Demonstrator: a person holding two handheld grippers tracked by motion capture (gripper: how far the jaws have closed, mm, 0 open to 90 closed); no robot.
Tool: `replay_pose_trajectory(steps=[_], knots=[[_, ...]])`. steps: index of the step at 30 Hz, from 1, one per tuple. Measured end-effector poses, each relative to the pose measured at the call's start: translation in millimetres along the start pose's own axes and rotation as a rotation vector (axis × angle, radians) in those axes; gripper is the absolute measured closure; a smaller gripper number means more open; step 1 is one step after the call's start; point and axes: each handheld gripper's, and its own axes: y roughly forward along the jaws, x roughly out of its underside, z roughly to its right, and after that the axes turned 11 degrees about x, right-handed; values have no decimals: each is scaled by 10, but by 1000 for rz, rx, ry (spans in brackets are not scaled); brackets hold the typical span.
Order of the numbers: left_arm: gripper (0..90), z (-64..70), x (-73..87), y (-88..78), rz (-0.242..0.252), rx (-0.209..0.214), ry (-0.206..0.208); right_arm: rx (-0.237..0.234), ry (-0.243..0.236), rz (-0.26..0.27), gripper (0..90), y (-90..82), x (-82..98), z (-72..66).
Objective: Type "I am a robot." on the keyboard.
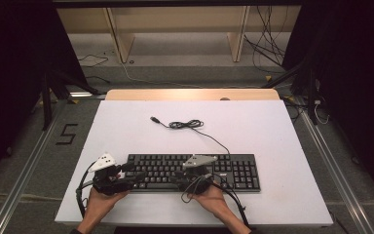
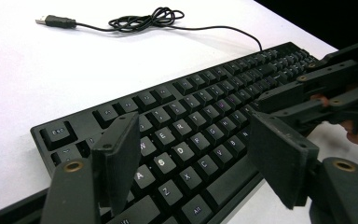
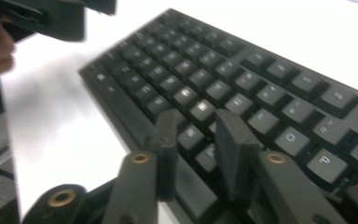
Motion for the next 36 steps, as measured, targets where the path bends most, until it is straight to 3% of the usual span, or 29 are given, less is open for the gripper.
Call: replay_pose_trajectory(steps=[7, 17, 30, 36], knots=[[341, -3, 0, -2, 0, -2, 1, -27, 4, 3, 431, -39, -40, -55], [341, -5, 0, -4, -1, -3, 1, -31, -4, 9, 319, -73, -67, -113], [334, -5, 0, -2, 1, -2, 2, -49, -14, 1, 329, -72, -59, -174], [321, -2, -1, -3, 7, -1, 2, -49, -21, -4, 416, -57, -47, -203]])
